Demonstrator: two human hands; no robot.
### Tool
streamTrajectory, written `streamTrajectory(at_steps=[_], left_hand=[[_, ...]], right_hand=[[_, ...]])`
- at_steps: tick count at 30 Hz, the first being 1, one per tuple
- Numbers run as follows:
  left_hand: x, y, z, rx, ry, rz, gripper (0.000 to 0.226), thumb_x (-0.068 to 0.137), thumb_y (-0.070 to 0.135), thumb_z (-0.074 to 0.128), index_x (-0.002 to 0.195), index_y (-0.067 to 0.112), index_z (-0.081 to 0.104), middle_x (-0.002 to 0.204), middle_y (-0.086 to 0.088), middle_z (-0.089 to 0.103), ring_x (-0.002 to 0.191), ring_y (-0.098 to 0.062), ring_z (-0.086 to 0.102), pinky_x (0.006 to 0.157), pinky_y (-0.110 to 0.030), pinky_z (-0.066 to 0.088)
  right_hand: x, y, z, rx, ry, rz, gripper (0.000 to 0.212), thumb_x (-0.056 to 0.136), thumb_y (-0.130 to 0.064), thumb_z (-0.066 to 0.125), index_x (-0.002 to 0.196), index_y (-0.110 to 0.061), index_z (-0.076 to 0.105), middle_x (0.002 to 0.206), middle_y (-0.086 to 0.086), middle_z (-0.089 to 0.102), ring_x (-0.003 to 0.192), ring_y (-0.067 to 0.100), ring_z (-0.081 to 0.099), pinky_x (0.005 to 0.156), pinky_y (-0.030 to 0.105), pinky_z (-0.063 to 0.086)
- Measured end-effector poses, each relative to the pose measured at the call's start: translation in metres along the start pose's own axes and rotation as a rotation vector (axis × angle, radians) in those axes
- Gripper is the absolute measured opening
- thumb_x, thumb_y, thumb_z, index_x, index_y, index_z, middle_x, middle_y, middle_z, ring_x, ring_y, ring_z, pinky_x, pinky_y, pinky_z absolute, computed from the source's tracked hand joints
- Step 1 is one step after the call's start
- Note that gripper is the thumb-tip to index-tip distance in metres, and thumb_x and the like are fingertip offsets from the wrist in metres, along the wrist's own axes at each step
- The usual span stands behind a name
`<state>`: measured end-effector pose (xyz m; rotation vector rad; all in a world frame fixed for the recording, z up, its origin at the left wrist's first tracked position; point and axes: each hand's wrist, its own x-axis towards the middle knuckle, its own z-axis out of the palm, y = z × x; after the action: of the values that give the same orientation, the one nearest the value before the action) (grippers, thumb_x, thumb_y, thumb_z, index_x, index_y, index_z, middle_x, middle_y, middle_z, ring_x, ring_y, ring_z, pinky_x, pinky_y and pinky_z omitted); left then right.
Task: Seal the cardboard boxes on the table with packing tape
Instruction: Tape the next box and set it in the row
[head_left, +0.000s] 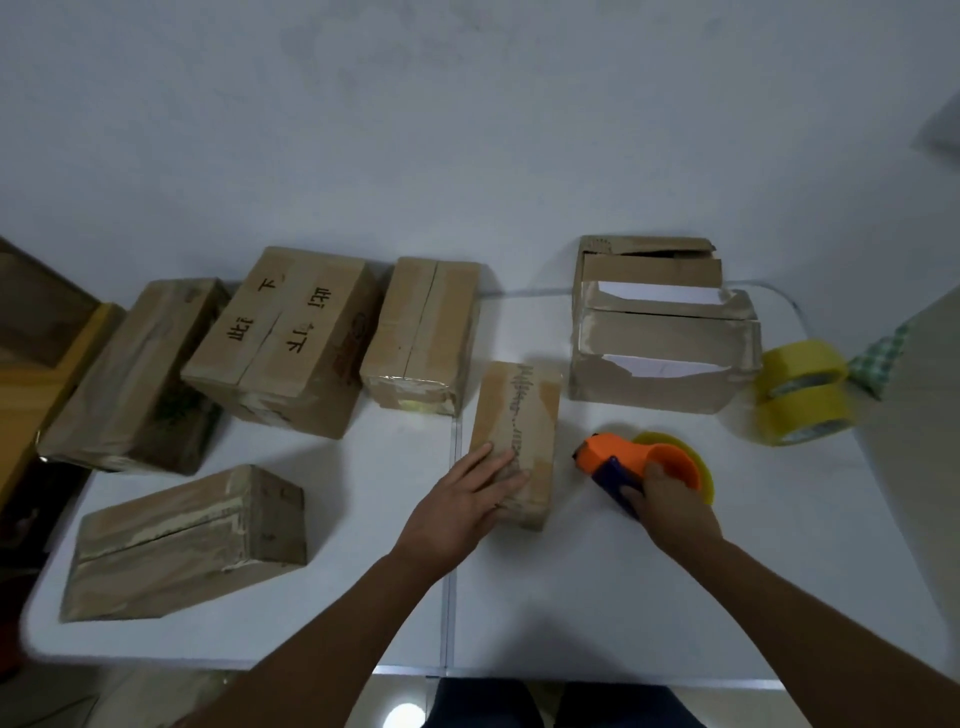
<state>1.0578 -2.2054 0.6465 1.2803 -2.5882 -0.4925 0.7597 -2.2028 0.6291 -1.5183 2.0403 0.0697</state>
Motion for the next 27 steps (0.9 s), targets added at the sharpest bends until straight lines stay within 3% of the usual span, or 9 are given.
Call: streamTrajectory(at_steps=[3, 7, 9, 12, 14, 16, 18, 24, 27], left_hand=[[0.008, 0.001, 0.000, -0.022, 0.025, -0.009, 0.050, 0.099, 0.031, 0.056, 0.148, 0.031, 0.044, 0.158, 0.006, 0.036, 0.148, -0.022, 0.024, 0.116, -0.036, 0.033], [0.021, 0.000, 0.004, -0.061, 0.025, -0.026, 0.048, 0.099, 0.034, 0.056, 0.146, 0.031, 0.047, 0.156, 0.007, 0.039, 0.145, -0.022, 0.028, 0.114, -0.039, 0.036], [0.029, 0.001, 0.002, -0.056, 0.021, -0.021, 0.047, 0.097, 0.041, 0.052, 0.143, 0.032, 0.051, 0.152, 0.007, 0.044, 0.141, -0.023, 0.035, 0.109, -0.043, 0.041], [0.041, 0.011, -0.015, -0.099, 0.008, -0.154, 0.045, 0.096, 0.056, 0.041, 0.131, 0.036, 0.061, 0.141, 0.014, 0.053, 0.130, -0.014, 0.044, 0.101, -0.040, 0.041], [0.050, 0.028, -0.035, -0.426, 0.063, -0.385, 0.034, 0.102, 0.046, 0.045, 0.122, 0.029, 0.068, 0.124, 0.011, 0.064, 0.116, -0.012, 0.057, 0.094, -0.031, 0.047], [0.062, 0.047, -0.056, -0.950, 0.034, -0.744, 0.031, 0.103, 0.037, 0.049, 0.116, 0.019, 0.070, 0.109, 0.002, 0.072, 0.102, -0.013, 0.066, 0.084, -0.025, 0.052], [0.070, 0.059, -0.068, -1.279, -0.055, -0.873, 0.033, 0.104, 0.034, 0.049, 0.115, 0.010, 0.069, 0.103, -0.007, 0.075, 0.095, -0.016, 0.069, 0.079, -0.026, 0.053], [0.073, 0.069, -0.083, -1.538, -0.094, -0.953, 0.036, 0.099, 0.036, 0.058, 0.124, 0.009, 0.062, 0.121, -0.019, 0.068, 0.105, -0.022, 0.066, 0.075, -0.026, 0.054], [0.070, 0.066, -0.084, -1.530, -0.115, -0.905, 0.032, 0.097, 0.033, 0.063, 0.117, 0.008, 0.065, 0.108, -0.013, 0.073, 0.098, -0.018, 0.070, 0.069, -0.023, 0.054]], right_hand=[[-0.013, -0.006, -0.019, 0.120, 0.072, -0.107, 0.024, 0.102, -0.037, 0.042, 0.102, -0.014, 0.043, 0.085, 0.006, 0.059, 0.069, 0.020, 0.055, 0.062, 0.037, 0.047], [-0.038, -0.018, -0.049, 0.396, 0.126, -0.182, 0.019, 0.100, -0.038, 0.049, 0.108, -0.022, 0.052, 0.089, 0.002, 0.064, 0.077, 0.019, 0.061, 0.063, 0.030, 0.045], [-0.049, -0.025, -0.064, 0.472, 0.130, -0.172, 0.023, 0.099, -0.038, 0.051, 0.103, -0.017, 0.057, 0.091, 0.003, 0.067, 0.081, 0.021, 0.062, 0.070, 0.034, 0.046], [-0.058, -0.034, -0.085, 0.550, 0.096, -0.156, 0.028, 0.099, -0.042, 0.050, 0.098, -0.015, 0.060, 0.090, 0.000, 0.067, 0.079, 0.015, 0.064, 0.067, 0.029, 0.046], [-0.064, -0.039, -0.097, 0.521, 0.118, -0.172, 0.035, 0.098, -0.049, 0.048, 0.091, -0.017, 0.061, 0.084, -0.004, 0.067, 0.075, 0.010, 0.064, 0.063, 0.022, 0.044], [-0.069, -0.044, -0.106, 0.462, 0.145, -0.202, 0.037, 0.096, -0.054, 0.046, 0.082, -0.021, 0.059, 0.075, -0.010, 0.064, 0.070, 0.005, 0.062, 0.060, 0.017, 0.039], [-0.071, -0.050, -0.110, 0.404, 0.145, -0.231, 0.040, 0.094, -0.057, 0.045, 0.080, -0.023, 0.059, 0.070, -0.012, 0.062, 0.067, 0.003, 0.061, 0.059, 0.015, 0.036], [-0.070, -0.055, -0.111, 0.281, 0.123, -0.291, 0.045, 0.091, -0.064, 0.045, 0.094, -0.024, 0.065, 0.079, -0.014, 0.066, 0.073, 0.003, 0.063, 0.061, 0.013, 0.038], [-0.069, -0.054, -0.108, 0.278, 0.106, -0.312, 0.046, 0.091, -0.064, 0.045, 0.098, -0.023, 0.065, 0.080, -0.015, 0.066, 0.074, 0.003, 0.063, 0.061, 0.013, 0.039]])
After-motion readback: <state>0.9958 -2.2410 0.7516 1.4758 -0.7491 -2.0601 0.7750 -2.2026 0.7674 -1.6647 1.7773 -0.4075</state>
